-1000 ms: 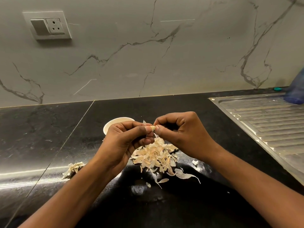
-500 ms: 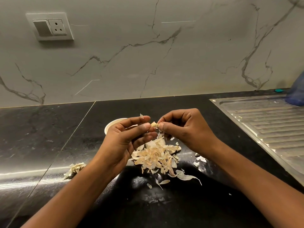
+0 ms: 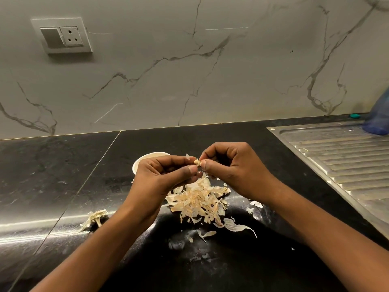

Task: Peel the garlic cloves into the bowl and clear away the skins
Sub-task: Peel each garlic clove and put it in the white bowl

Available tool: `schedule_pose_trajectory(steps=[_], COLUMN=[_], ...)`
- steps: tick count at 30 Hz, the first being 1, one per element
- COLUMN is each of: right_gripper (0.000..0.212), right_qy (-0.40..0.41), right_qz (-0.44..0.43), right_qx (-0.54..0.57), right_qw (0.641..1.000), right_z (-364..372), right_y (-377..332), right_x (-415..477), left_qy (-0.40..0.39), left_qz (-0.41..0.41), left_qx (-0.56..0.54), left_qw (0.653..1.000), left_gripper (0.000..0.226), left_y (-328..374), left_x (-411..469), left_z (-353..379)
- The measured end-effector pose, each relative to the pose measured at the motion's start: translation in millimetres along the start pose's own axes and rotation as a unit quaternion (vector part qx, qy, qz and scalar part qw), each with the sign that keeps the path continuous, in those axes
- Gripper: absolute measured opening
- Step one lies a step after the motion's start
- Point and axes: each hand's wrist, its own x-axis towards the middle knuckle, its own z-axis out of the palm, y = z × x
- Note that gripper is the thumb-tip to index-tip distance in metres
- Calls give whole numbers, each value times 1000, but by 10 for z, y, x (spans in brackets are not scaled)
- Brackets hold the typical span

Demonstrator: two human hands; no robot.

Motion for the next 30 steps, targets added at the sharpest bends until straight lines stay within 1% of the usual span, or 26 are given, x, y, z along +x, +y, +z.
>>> schedule_pose_trajectory(steps=[4,7,11,14,18,21,24,26,30], right_gripper=[6,8,7,9,7,4,7,5,12], right_qy=[-36,-42,-19,0,39,48,35,22,5], right_qz=[-2,0,-4,-4,2,-11,-34,-38,-47], right_qx=[-14,-11,3,7,34,-3,-30,-27,-24], right_qw=[999,999,1000,1000,999,999,998,999,999], right_z=[9,8,8,10,-61,-111,-128,-130,-66], right_y=[-2,4,-5,-5,-10,-30,-44,-43,-49], right_x=[2,3,10,13,29,12,-2,-7,-35], left_qy=[-12,-7,8,19,16,9,21,32,27], left_qz=[-6,-23,-44,-59,-72,-81,-82,-73,-34], left_qx=[-5,-22,-54,-85,-122,-139,-133,-115,-82], left_qw=[1000,999,998,994,990,987,988,990,996], left_gripper=[32,28,26,19,19,23,29,27,20], left_y=[-4,2,17,33,74,78,57,38,-4], left_x=[-12,-11,-3,5,8,11,24,31,18], left_z=[10,14,22,18,12,19,11,2,24])
